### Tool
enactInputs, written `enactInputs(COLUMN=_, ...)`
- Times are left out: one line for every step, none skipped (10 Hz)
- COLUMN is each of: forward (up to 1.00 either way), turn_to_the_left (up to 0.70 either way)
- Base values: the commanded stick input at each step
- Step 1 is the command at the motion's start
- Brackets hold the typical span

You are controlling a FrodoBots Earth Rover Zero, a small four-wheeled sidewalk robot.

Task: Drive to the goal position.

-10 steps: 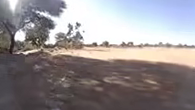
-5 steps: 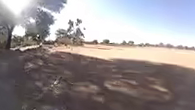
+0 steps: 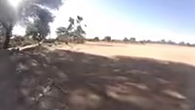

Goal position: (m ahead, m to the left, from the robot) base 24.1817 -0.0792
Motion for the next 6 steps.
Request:
enactInputs(forward=0.7, turn_to_the_left=0.0)
enactInputs(forward=0.7, turn_to_the_left=0.0)
enactInputs(forward=0.7, turn_to_the_left=0.0)
enactInputs(forward=0.7, turn_to_the_left=0.0)
enactInputs(forward=0.7, turn_to_the_left=0.0)
enactInputs(forward=0.7, turn_to_the_left=0.0)
